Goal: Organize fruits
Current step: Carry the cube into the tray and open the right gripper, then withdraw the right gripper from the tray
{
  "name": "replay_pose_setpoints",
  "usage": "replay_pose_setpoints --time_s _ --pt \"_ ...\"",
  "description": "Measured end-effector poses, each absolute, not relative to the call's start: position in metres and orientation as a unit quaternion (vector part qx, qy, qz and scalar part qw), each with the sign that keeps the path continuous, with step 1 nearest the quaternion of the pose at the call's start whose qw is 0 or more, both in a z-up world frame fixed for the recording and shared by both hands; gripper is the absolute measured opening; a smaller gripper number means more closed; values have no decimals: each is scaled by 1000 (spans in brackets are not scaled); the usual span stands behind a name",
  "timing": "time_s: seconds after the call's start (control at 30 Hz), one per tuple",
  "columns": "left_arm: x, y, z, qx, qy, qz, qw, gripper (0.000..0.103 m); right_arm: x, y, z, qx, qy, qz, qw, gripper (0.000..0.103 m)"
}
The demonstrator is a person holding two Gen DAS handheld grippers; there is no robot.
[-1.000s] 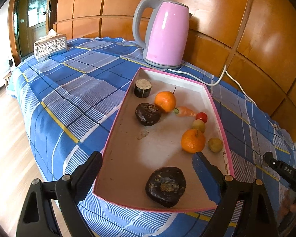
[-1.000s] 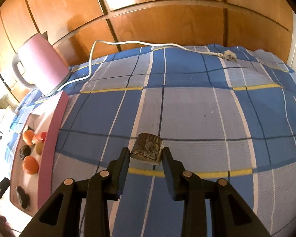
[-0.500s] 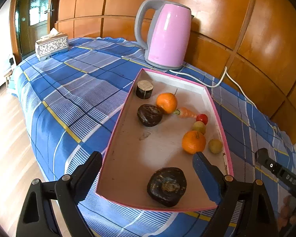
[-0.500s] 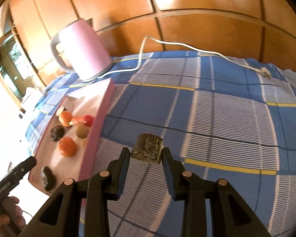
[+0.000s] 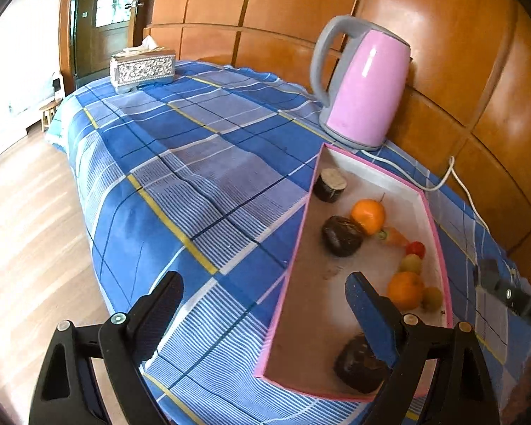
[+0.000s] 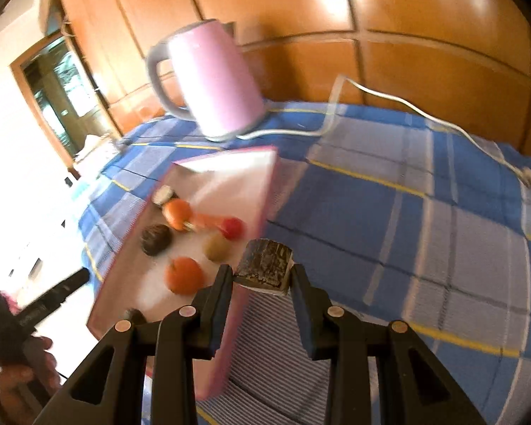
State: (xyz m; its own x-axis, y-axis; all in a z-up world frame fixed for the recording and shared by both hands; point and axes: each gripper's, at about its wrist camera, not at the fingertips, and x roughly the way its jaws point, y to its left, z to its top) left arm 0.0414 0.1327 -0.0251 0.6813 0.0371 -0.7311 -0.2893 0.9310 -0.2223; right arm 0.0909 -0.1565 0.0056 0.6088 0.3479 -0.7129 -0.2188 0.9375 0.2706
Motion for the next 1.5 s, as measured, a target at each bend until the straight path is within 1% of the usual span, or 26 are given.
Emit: replay_pose_setpoints --time_s 0.23,0.43,0.5,0.57,0.63,0.97,1.17,1.2,1.27,1.43,1.5 --pt "43 136 -30 -165 393 93 900 93 120 -108 15 64 414 202 885 34" --pt "44 133 -31 -165 396 89 899 93 142 -72 0 59 431 220 873 34" --pt "44 133 -31 -163 395 88 900 93 147 -66 -7 55 437 213 872 37" --pt "44 132 -31 -161 396 87 900 93 148 -64 -11 54 440 209 872 42" --pt "44 131 -32 -162 397 86 899 93 148 -66 -15 56 445 202 871 44" --pt "41 120 -28 -148 393 76 904 93 128 -88 -14 66 439 179 878 44" --pt "38 112 -23 -137 387 68 909 96 111 -100 -6 54 428 146 890 44" --pt "37 110 -22 -134 386 67 910 97 107 -103 -5 52 427 139 892 44" --pt "36 106 -21 -130 384 63 912 98 101 -108 -5 52 425 128 895 50" --pt "31 95 -16 -120 376 55 917 102 83 -123 -3 46 413 94 905 50" --pt "28 89 -13 -114 370 52 920 102 76 -126 -2 39 406 82 909 52"
